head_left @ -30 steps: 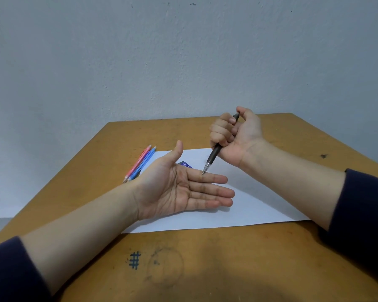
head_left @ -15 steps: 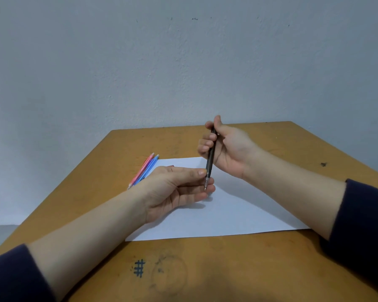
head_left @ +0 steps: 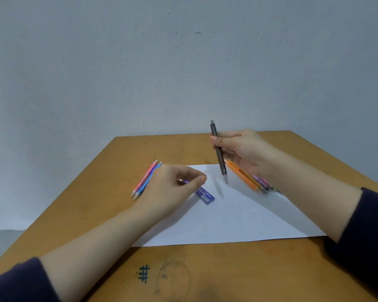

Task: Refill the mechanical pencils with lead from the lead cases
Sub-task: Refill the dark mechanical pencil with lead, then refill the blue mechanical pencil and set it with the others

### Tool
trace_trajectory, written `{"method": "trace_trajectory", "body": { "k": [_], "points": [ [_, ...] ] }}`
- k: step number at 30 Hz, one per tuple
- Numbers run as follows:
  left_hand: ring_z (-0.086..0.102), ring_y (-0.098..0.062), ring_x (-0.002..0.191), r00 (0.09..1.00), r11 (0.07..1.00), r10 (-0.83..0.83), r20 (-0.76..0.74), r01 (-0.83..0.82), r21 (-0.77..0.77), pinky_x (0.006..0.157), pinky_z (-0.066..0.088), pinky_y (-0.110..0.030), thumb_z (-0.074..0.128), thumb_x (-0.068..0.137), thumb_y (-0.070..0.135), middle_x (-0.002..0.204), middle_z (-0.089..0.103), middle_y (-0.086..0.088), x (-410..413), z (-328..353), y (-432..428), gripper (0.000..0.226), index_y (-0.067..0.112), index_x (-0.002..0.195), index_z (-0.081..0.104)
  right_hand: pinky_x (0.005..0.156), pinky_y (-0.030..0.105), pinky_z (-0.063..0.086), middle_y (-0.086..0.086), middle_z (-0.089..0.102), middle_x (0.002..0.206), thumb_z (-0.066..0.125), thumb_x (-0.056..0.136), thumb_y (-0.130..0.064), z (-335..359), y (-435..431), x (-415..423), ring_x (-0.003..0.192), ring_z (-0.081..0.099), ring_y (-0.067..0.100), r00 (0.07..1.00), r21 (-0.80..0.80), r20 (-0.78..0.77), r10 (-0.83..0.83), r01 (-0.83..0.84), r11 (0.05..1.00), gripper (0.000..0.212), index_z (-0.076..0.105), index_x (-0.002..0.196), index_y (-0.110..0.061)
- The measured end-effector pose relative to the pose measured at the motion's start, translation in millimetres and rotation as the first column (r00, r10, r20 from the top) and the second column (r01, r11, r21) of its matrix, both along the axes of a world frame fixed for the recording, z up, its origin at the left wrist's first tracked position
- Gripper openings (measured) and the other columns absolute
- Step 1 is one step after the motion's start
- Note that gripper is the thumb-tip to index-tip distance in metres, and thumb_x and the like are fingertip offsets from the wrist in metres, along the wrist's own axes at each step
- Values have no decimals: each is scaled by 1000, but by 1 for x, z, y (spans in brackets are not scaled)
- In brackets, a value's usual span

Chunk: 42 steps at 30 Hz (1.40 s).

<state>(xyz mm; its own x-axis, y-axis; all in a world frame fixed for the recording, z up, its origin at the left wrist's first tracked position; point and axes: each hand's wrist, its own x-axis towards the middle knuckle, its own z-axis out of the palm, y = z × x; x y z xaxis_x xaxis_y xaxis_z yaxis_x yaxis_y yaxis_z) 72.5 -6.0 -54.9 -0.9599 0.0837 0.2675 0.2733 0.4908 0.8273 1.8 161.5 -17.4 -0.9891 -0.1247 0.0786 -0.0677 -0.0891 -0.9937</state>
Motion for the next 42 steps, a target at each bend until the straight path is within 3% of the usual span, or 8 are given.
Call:
{"method": "trace_trajectory", "body": {
  "k": [4,8,11,15,28,34,37,42],
  "points": [
    [43,-2,127,998,922,-48,-47,26,-387,91,21,-3,56,93,41,136,53,12,1,-7,0,46,21,134,53,73,27,52,2,66,78,77,77,-11,-7,23,-10,68,59,14,987,558,-132,-97,155,815,30,70,106,-8],
    [25,-9,139,993,830,-111,33,111,-546,99,15,-10,48,94,50,151,35,5,-2,-14,3,61,16,144,39,49,18,29,-10,49,66,78,76,-22,-14,27,-17,58,42,3,967,823,-251,-45,237,515,43,67,118,-14],
    [19,-8,143,994,805,-109,32,107,-583,110,11,-16,46,93,53,156,27,6,-6,-15,1,66,18,147,33,55,21,32,2,67,95,79,75,-27,-20,28,-20,81,53,14,966,891,-257,-19,245,382,54,62,124,-17],
    [19,-7,142,993,791,-118,27,110,-602,108,11,-15,46,93,53,156,27,6,-8,-15,1,65,18,147,34,74,20,35,4,67,109,82,71,-25,-22,29,-22,97,57,15,967,899,-256,-14,243,365,60,60,126,-18],
    [18,-9,143,996,797,-82,25,81,-599,112,17,-23,43,95,52,157,22,5,-11,-16,-1,66,17,149,29,70,23,39,-3,59,89,75,78,-26,-29,23,-19,85,52,12,940,892,-341,25,315,325,35,69,112,-18],
    [34,-13,133,982,800,45,-185,-146,-581,110,15,-20,42,99,33,140,46,0,-24,-20,-15,44,16,140,45,86,23,29,3,57,114,57,92,-26,-41,-7,4,115,46,18,862,823,-467,195,344,451,31,62,122,-19],
    [39,-19,123,956,765,196,-219,-289,-576,98,37,-31,45,98,26,126,51,-4,-32,-13,-28,38,18,135,50,94,21,25,4,54,128,50,96,-27,-46,-20,13,124,40,18,854,830,-446,268,282,481,36,55,130,-20],
    [51,-18,95,911,631,366,-190,-393,-668,74,47,-30,56,92,27,103,60,-3,-45,-7,-49,24,15,112,60,108,26,22,2,40,146,40,100,-34,-55,-22,16,135,30,16,886,925,-274,374,136,356,45,39,143,-19]
  ]
}}
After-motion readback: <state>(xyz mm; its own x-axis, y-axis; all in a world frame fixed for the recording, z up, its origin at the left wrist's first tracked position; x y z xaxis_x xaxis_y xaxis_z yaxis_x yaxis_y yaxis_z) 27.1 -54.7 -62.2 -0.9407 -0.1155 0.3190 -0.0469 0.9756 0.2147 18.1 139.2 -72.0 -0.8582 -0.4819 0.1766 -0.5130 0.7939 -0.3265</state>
